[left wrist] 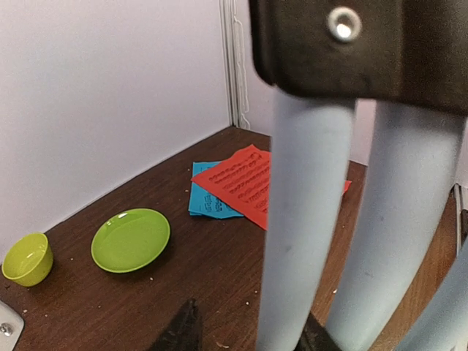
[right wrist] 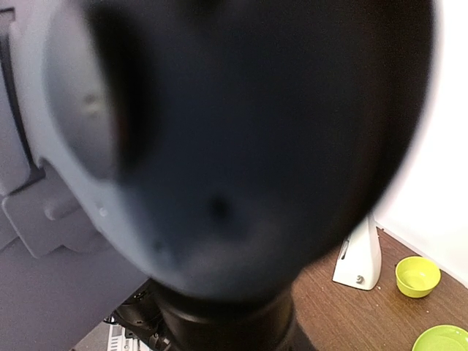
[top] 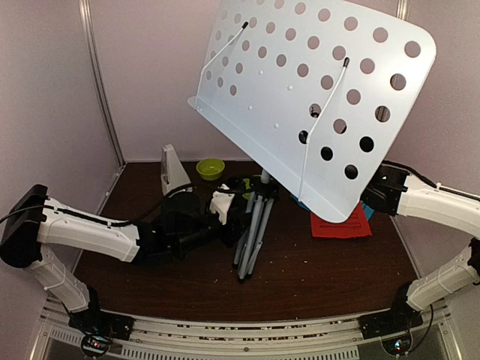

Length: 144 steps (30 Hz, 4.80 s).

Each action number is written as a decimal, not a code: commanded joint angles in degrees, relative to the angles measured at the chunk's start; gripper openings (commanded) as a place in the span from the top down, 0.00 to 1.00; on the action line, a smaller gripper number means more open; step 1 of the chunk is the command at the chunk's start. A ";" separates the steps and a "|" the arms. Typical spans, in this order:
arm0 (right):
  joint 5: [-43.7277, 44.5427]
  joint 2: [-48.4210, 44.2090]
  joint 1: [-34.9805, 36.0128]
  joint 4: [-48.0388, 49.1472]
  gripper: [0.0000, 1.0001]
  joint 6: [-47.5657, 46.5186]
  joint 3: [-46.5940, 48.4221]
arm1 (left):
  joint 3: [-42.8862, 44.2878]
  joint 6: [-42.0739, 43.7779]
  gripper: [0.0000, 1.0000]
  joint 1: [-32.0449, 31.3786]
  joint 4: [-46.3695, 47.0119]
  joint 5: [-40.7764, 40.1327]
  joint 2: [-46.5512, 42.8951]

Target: Set up the instrument practice props

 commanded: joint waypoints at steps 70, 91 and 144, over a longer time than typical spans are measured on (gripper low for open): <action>4.68 -7.32 -6.22 9.41 0.00 5.25 -19.30 | -5.35 31.56 1.00 11.67 23.85 -0.36 12.17; 22.82 4.77 -7.15 5.44 0.15 -0.02 -25.34 | -7.22 31.64 1.00 12.01 24.90 -14.76 10.52; 20.38 7.52 -5.46 1.47 0.32 3.34 -16.03 | -3.74 18.53 1.00 11.84 11.94 -27.29 9.13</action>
